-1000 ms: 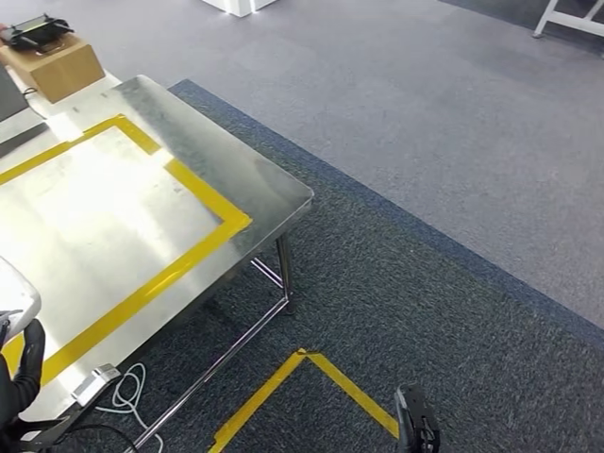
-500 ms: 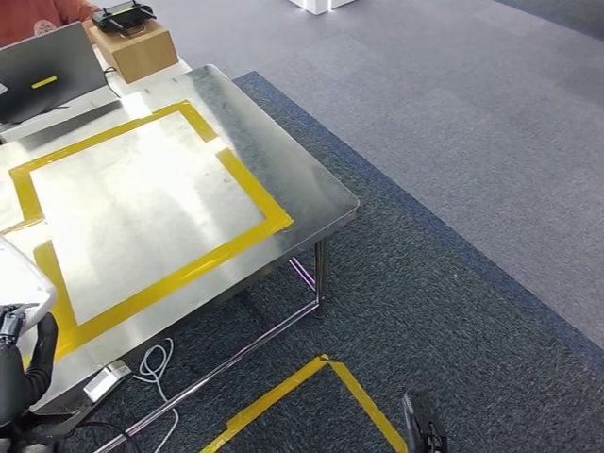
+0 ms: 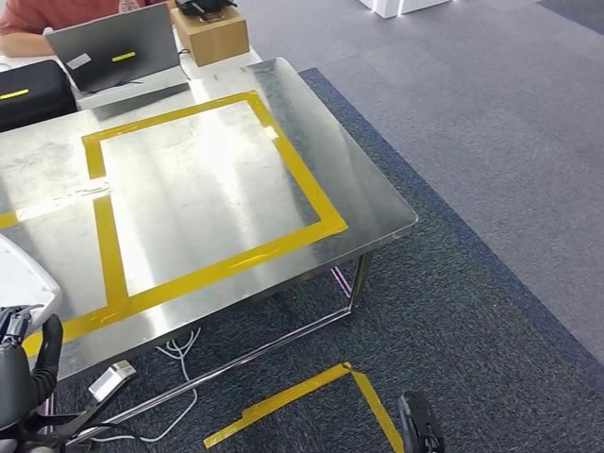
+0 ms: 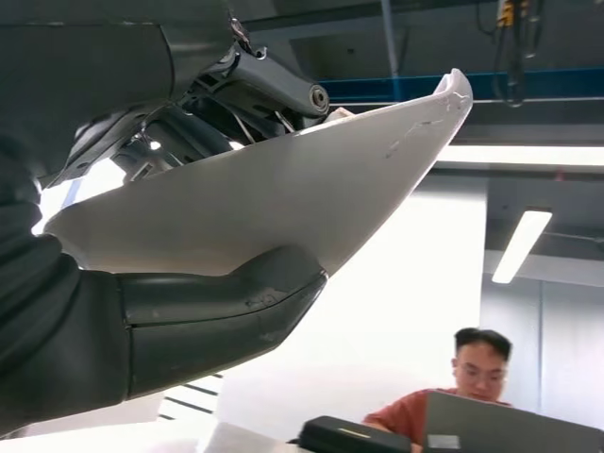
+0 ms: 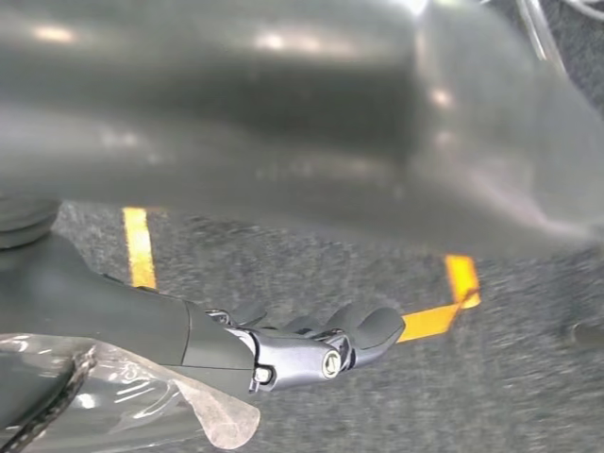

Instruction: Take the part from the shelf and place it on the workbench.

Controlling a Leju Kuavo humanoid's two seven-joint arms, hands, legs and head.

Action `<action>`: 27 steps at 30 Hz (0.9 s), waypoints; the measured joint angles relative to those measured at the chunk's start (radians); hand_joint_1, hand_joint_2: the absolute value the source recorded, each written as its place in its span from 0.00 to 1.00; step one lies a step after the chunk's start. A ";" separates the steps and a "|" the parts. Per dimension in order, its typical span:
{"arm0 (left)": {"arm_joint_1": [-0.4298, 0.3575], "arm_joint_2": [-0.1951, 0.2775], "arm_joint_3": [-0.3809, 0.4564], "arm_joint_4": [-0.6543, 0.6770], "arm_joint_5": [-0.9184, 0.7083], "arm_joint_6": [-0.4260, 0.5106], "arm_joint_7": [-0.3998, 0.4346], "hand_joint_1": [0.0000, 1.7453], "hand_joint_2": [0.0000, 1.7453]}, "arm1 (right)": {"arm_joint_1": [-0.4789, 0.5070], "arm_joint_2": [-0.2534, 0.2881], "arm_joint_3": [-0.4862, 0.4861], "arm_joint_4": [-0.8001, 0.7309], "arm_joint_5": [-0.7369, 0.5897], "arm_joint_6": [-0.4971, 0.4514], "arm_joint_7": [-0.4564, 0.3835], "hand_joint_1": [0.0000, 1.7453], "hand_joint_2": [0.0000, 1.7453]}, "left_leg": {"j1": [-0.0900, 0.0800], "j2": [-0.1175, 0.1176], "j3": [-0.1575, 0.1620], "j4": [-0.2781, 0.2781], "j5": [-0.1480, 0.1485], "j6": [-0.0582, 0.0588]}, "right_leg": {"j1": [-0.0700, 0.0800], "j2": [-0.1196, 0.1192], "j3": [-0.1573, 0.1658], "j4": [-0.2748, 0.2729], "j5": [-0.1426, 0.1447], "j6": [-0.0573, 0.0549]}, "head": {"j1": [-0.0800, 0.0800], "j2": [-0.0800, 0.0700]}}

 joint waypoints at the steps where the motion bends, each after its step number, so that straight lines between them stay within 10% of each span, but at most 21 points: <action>1: -0.002 0.000 -0.003 0.000 -0.001 0.000 0.003 1.00 1.00 | -0.001 -0.001 0.000 0.000 0.000 0.001 -0.001 0.00 0.00 | 0.004 -0.012 0.004 -0.006 0.003 0.005 | -0.001 0.028 -0.015 0.033 -0.020 0.004 | 0.003 0.000; 4: -0.004 0.000 -0.014 0.002 -0.003 0.000 0.008 1.00 1.00 | 0.008 -0.004 0.000 0.001 0.001 0.002 -0.002 0.00 0.00 | 0.009 -0.050 0.006 -0.009 0.004 0.013 | -0.003 0.092 -0.113 0.210 -0.093 0.009 | 0.008 0.000; 6: -0.002 0.000 -0.017 0.004 -0.004 0.000 0.012 1.00 1.00 | 0.014 -0.005 0.000 0.003 0.002 0.002 -0.002 0.00 0.00 | 0.010 -0.079 0.008 -0.007 0.002 0.013 | -0.003 0.098 -0.145 0.243 -0.077 0.010 | 0.008 0.000; 10: -0.001 0.002 -0.023 0.007 -0.003 0.000 0.025 1.00 1.00 | 0.012 -0.010 0.000 0.004 0.004 0.002 -0.002 0.00 0.00 | 0.012 -0.135 0.010 0.001 -0.005 0.000 | -0.012 0.158 -0.060 0.030 0.047 0.008 | 0.008 0.000; 14: 0.005 0.004 -0.027 0.007 -0.001 0.000 0.026 1.00 1.00 | 0.012 -0.009 0.000 0.005 0.006 0.002 -0.001 0.00 0.00 | 0.018 -0.171 -0.002 0.004 -0.003 -0.024 | -0.012 0.160 -0.031 -0.010 0.044 -0.015 | 0.007 0.000; 18: 0.004 0.010 -0.030 0.007 0.004 0.000 0.028 1.00 1.00 | 0.011 -0.011 -0.001 0.005 0.005 0.002 -0.002 0.00 0.00 | 0.016 -0.068 -0.072 0.153 -0.078 -0.044 | -0.013 0.107 -0.015 -0.019 0.039 -0.037 | -0.005 0.000; 21: 0.007 0.015 -0.034 0.009 0.004 0.000 0.038 1.00 1.00 | 0.015 -0.011 -0.001 0.005 0.006 0.003 -0.002 0.00 0.00 | 0.021 -0.044 -0.133 0.272 -0.105 -0.049 | -0.009 0.063 -0.006 -0.018 0.029 -0.040 | -0.005 0.000; 24: 0.008 0.021 -0.037 0.009 0.004 0.000 0.050 1.00 1.00 | 0.013 -0.011 -0.001 0.005 0.009 0.004 -0.002 0.00 0.00 | 0.014 -0.009 -0.061 0.126 -0.016 -0.034 | -0.006 0.026 0.009 -0.019 0.018 -0.036 | -0.005 0.000; 27: 0.008 0.027 -0.045 0.009 0.006 0.000 0.058 1.00 1.00 | 0.012 -0.011 -0.001 0.005 0.012 0.005 -0.001 0.00 0.00 | -0.005 0.039 -0.008 0.014 0.005 -0.015 | 0.002 -0.009 0.019 -0.021 0.006 -0.021 | -0.005 0.000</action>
